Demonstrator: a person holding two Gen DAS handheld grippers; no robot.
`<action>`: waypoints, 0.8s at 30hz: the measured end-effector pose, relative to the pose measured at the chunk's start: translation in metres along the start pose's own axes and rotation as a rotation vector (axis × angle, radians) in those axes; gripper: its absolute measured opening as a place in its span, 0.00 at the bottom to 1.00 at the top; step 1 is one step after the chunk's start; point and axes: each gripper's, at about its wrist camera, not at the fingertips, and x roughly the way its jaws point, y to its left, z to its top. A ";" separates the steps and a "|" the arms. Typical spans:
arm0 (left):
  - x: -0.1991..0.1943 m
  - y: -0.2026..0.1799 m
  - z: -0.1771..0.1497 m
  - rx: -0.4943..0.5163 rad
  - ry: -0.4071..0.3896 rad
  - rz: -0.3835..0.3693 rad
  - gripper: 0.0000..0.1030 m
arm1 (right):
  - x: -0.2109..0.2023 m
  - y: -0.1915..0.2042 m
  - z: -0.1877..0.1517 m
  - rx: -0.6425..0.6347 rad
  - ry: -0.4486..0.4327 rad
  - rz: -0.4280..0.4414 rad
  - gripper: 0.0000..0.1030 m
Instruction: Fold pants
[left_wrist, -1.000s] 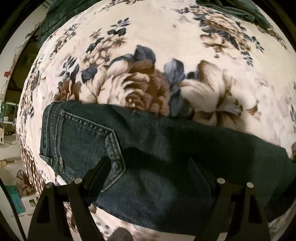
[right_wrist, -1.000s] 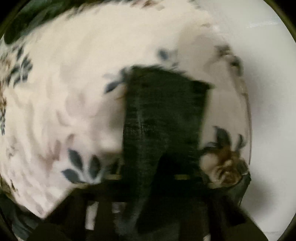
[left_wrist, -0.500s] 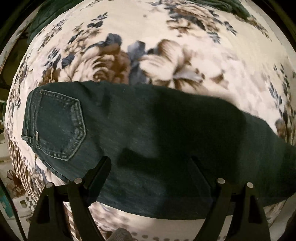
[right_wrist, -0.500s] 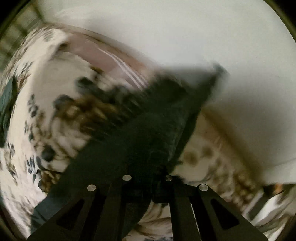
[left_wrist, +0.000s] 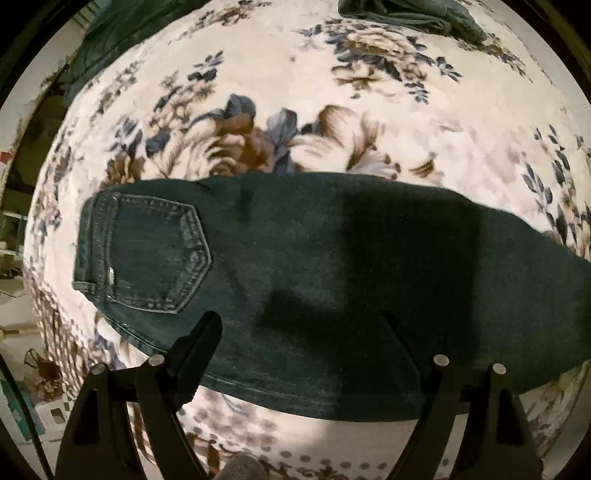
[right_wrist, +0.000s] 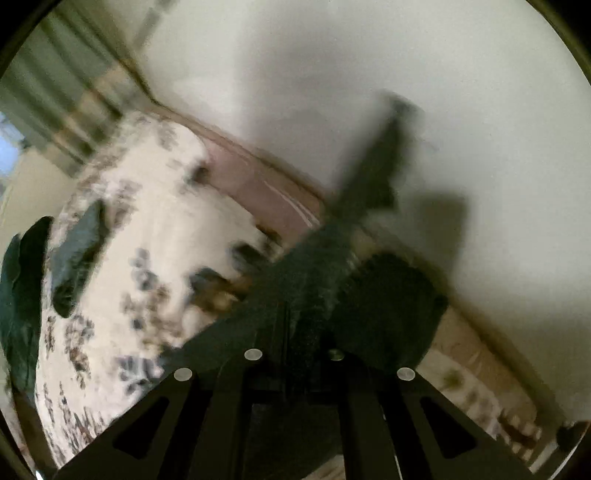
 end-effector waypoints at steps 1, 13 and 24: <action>-0.002 0.001 0.000 0.002 -0.005 0.001 0.82 | 0.018 -0.007 -0.002 0.018 0.041 -0.024 0.05; 0.028 0.003 0.003 0.024 -0.035 -0.063 0.82 | 0.034 0.001 -0.015 -0.037 0.071 -0.181 0.11; 0.061 0.013 -0.002 0.034 -0.028 -0.191 0.83 | 0.041 -0.014 -0.004 0.176 0.119 -0.141 0.18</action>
